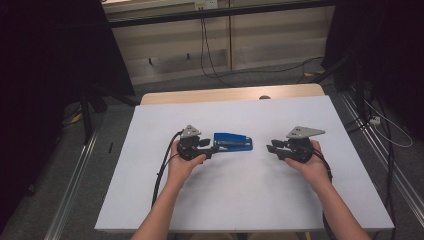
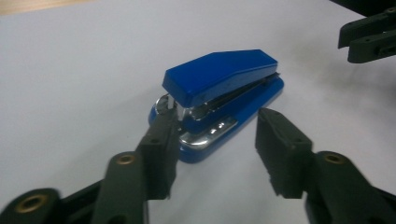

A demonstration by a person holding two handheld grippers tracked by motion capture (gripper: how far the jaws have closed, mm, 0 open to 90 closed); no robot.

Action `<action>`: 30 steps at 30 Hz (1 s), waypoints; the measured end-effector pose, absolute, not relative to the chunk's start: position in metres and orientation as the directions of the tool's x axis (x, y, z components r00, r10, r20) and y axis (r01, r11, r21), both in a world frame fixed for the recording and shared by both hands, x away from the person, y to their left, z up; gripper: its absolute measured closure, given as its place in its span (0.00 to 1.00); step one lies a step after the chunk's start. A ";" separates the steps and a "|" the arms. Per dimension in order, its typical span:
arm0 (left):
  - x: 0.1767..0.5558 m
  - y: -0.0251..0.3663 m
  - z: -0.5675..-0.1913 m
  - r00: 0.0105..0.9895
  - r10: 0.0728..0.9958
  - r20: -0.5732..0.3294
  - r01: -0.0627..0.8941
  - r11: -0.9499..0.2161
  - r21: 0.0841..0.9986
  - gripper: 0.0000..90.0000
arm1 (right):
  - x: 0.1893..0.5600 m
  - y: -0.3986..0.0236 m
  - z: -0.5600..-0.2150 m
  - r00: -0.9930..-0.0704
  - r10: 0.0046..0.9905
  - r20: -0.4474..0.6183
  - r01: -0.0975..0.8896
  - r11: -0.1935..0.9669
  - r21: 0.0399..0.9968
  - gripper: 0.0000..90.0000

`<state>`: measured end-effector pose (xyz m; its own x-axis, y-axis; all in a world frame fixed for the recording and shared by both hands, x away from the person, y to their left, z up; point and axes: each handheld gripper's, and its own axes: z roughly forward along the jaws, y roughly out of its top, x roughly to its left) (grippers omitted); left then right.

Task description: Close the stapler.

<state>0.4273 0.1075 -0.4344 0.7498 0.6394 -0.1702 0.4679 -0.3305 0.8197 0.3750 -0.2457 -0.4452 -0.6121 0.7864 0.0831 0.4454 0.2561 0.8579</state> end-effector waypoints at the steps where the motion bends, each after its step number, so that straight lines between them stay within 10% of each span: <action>1: 0.426 0.110 -0.433 0.750 0.639 -0.172 0.468 -0.328 0.821 0.42 | 0.373 -0.245 -0.444 -0.611 0.787 0.084 0.444 0.253 0.859 0.68; 12: 0.397 0.146 -0.422 0.736 0.658 -0.159 0.460 -0.313 0.831 0.20 | 0.341 -0.247 -0.438 -0.603 0.795 0.072 0.425 0.243 0.872 0.42; 30: 0.379 0.187 -0.427 0.708 0.689 -0.158 0.461 -0.280 0.842 0.13 | 0.309 -0.256 -0.445 -0.581 0.810 0.082 0.447 0.233 0.864 0.27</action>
